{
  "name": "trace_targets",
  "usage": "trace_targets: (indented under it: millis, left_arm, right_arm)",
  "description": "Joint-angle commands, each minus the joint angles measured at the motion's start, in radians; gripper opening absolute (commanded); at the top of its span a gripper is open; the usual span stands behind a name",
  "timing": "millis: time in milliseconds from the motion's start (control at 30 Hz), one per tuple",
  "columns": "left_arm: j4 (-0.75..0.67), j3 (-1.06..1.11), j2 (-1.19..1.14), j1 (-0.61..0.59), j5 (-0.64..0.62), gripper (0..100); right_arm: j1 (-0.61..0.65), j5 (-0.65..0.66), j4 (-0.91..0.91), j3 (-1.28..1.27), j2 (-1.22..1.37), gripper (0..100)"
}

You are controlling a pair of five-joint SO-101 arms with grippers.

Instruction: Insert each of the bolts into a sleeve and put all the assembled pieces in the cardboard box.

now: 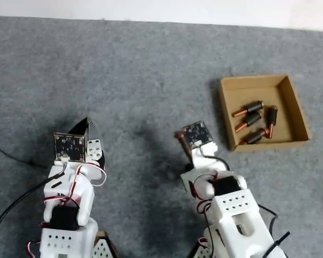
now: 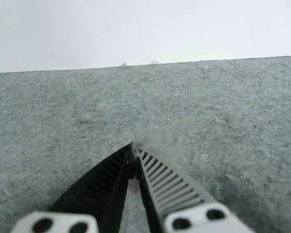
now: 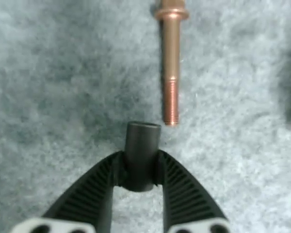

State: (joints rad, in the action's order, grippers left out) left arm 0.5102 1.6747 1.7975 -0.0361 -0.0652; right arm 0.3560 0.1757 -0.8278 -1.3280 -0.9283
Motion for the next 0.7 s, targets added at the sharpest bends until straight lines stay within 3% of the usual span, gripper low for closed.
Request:
trace_targets:
  millis: [0,333,667]
  left_arm:
    - [-0.026,0.021,0.015,0.015,-0.006,1]
    - [-0.026,0.021,0.015,0.015,-0.006,1]
    - [-0.026,0.021,0.015,0.015,-0.006,1]
  right_arm:
    - [-0.015,0.002,-0.005,0.059,0.035,0.4]
    - [-0.015,0.023,-0.007,0.162,0.394,0.4]
    - [-0.091,0.021,-0.004,0.182,0.42,0.4]
